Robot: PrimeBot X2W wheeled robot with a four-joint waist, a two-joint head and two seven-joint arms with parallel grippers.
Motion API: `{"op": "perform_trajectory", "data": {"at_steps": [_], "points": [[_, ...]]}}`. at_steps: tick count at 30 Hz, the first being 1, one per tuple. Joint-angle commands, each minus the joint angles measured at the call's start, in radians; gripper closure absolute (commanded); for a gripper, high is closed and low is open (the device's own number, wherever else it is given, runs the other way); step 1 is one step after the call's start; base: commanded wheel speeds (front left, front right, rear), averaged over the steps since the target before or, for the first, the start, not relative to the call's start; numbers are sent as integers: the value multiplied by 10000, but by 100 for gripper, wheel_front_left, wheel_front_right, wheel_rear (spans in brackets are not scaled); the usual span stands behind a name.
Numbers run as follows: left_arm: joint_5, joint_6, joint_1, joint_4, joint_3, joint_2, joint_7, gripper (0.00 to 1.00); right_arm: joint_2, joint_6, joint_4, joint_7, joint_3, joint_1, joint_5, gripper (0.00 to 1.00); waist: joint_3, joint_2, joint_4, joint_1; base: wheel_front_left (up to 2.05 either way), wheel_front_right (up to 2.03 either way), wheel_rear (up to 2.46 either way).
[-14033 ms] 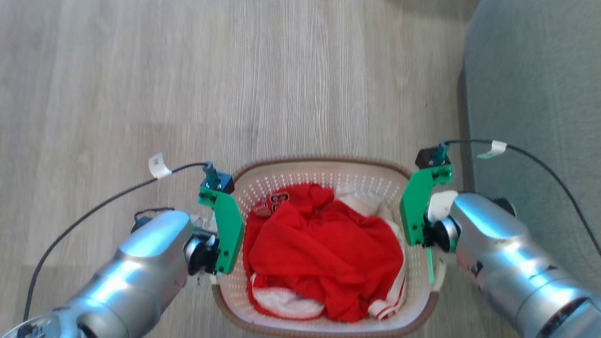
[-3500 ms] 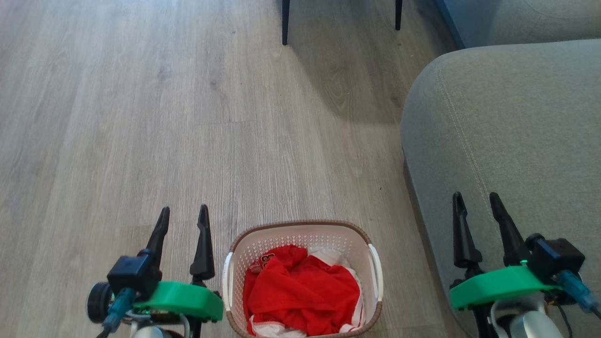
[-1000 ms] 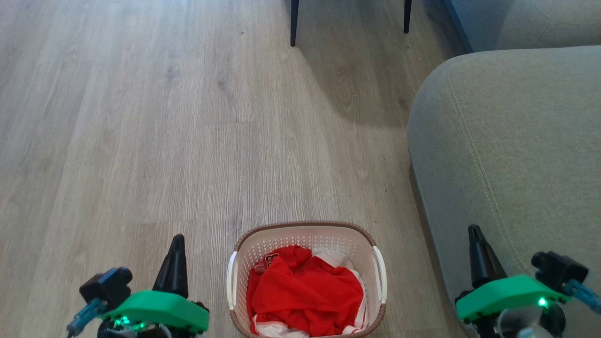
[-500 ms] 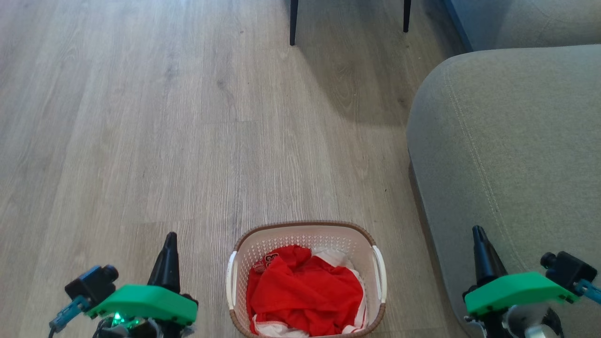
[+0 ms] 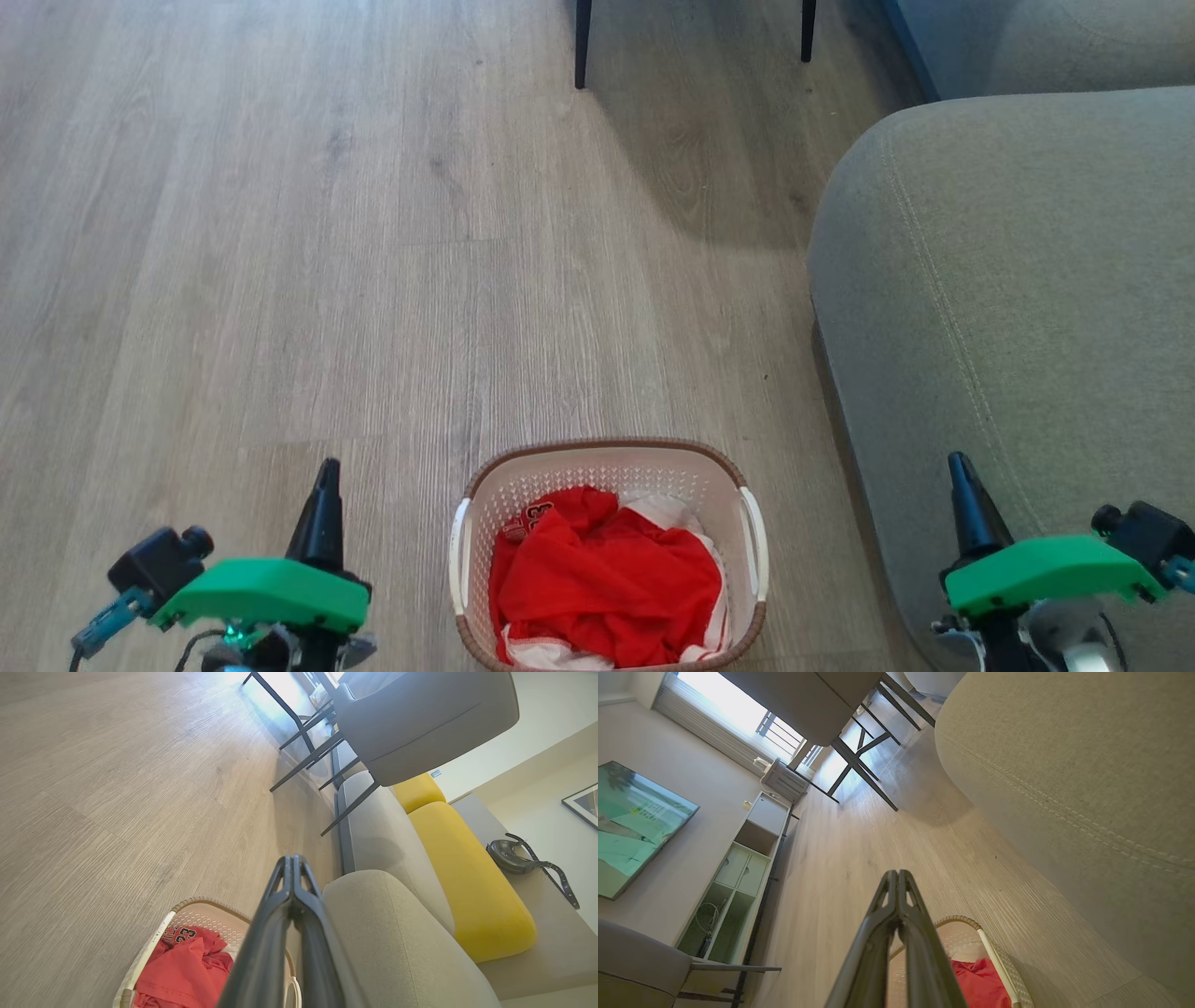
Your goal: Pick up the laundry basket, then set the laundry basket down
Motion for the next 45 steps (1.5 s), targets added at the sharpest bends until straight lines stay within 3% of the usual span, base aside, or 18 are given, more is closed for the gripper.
{"op": "perform_trajectory", "data": {"at_steps": [1, 45], "points": [[-253, -122, -608, -263, 247, 159, 38, 100, -164, 34, -280, 56, 5, -608, 263, 100, 1, 0, -1, 0, 0, 0, 0], [-4789, -676, -1278, 399, 1382, 166, 1315, 100, -185, 59, 367, 1307, -725, -1186, 4824, 100, 58, 0, -52, 0, 0, 0, 0]]}}
